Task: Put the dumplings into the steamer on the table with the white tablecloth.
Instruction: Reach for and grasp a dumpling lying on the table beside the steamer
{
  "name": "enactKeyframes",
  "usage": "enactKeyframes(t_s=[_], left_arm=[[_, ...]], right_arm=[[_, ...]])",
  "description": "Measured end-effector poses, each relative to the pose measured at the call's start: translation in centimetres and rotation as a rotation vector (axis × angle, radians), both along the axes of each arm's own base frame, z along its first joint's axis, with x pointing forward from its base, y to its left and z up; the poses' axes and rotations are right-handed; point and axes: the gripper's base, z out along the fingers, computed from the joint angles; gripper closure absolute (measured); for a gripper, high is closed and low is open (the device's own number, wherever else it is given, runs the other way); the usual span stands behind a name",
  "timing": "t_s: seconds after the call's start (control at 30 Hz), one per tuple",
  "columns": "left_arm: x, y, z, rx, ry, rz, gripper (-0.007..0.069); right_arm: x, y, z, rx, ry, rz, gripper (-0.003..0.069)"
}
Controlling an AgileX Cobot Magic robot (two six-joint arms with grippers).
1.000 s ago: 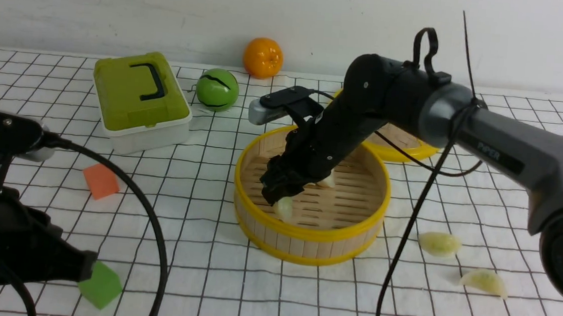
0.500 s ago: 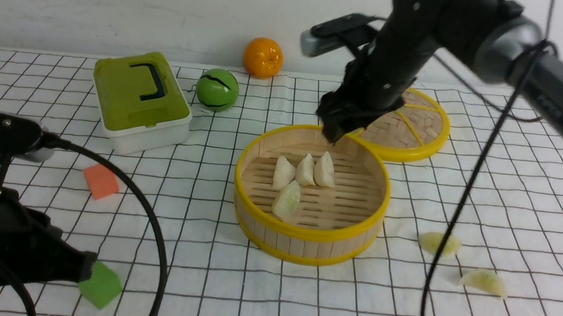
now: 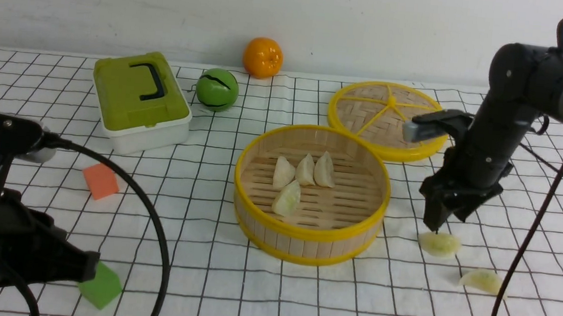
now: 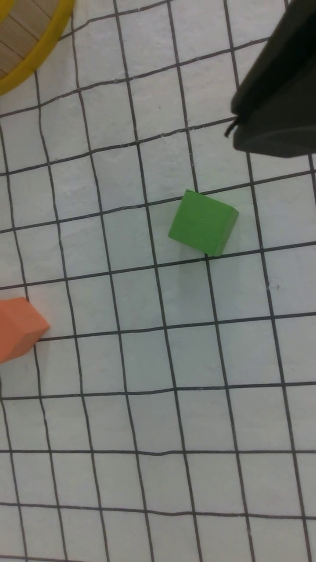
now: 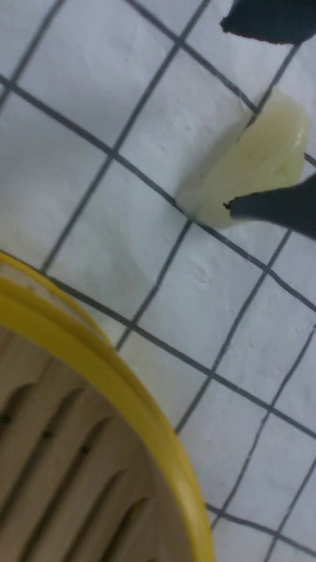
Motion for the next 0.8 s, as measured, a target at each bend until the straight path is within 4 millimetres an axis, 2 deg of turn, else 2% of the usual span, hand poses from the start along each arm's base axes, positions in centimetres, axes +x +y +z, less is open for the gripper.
enactKeyframes(t_s=[0.27,0.47,0.57,0.63,0.67,0.7,0.8], left_arm=[[0.0,0.0,0.0,-0.002,-0.003,-0.002,0.0596],[-0.1,0.0,-0.1,0.003,0.009,0.004,0.0596],[-0.1,0.0,-0.1,-0.004,0.017,0.008,0.0595],[-0.1,0.0,-0.2,-0.007,0.022,0.01,0.0595],[-0.1,0.0,-0.2,-0.007,0.022,0.01,0.0595],[-0.1,0.0,-0.2,-0.008,0.024,0.01,0.0595],[-0.1,0.0,-0.2,-0.008,0.024,0.011,0.0595]], right_arm=[[-0.1,0.1,-0.3,0.018,-0.019,0.131,0.0216],[-0.4,-0.7,-1.5,0.017,0.016,0.13,0.0234],[-0.4,-0.7,-2.8,0.016,0.049,0.13,0.0294],[-0.4,-0.6,-2.8,0.021,0.051,0.112,0.0362],[-0.4,-0.6,-2.8,0.022,0.052,0.107,0.0371],[-0.4,-0.6,-2.8,0.023,0.055,0.093,0.042],[-0.4,-0.7,-2.7,0.019,0.052,0.083,0.0419]])
